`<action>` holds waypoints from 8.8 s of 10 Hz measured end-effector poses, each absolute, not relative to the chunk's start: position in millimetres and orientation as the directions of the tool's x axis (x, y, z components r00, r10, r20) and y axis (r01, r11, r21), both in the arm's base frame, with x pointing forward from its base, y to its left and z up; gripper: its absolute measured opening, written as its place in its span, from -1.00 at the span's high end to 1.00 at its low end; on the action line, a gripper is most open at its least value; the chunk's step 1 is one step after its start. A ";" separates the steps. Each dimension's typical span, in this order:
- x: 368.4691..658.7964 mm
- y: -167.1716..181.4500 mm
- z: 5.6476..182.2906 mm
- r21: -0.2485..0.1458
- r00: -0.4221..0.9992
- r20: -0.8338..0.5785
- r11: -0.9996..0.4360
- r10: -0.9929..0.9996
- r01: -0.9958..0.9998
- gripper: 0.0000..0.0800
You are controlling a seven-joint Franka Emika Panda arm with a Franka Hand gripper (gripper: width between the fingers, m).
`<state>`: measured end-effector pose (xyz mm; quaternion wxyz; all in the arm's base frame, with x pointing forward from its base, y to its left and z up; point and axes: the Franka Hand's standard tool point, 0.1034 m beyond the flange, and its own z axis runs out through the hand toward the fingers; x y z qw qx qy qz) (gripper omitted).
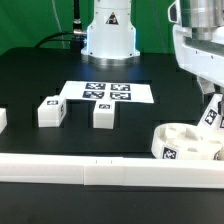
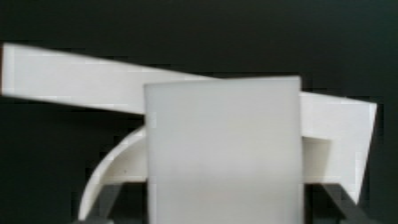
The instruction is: Assemble stool
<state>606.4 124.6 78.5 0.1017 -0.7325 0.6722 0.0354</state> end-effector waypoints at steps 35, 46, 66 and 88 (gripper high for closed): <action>618.0 135.1 93.5 0.082 0.446 0.107 -0.455 0.888 0.887 -0.62; 615.3 123.1 81.7 0.092 0.275 0.068 -0.281 0.959 0.955 0.15; 617.6 109.8 80.3 -0.235 0.876 0.222 -0.896 -0.428 -0.378 0.15; 621.2 111.7 114.2 -0.364 0.199 -0.141 -0.136 -0.970 -0.921 -0.62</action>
Offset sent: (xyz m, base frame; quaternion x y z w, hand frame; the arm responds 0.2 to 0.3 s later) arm 0.0000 0.0000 0.0000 0.0000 0.0000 0.0000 1.0000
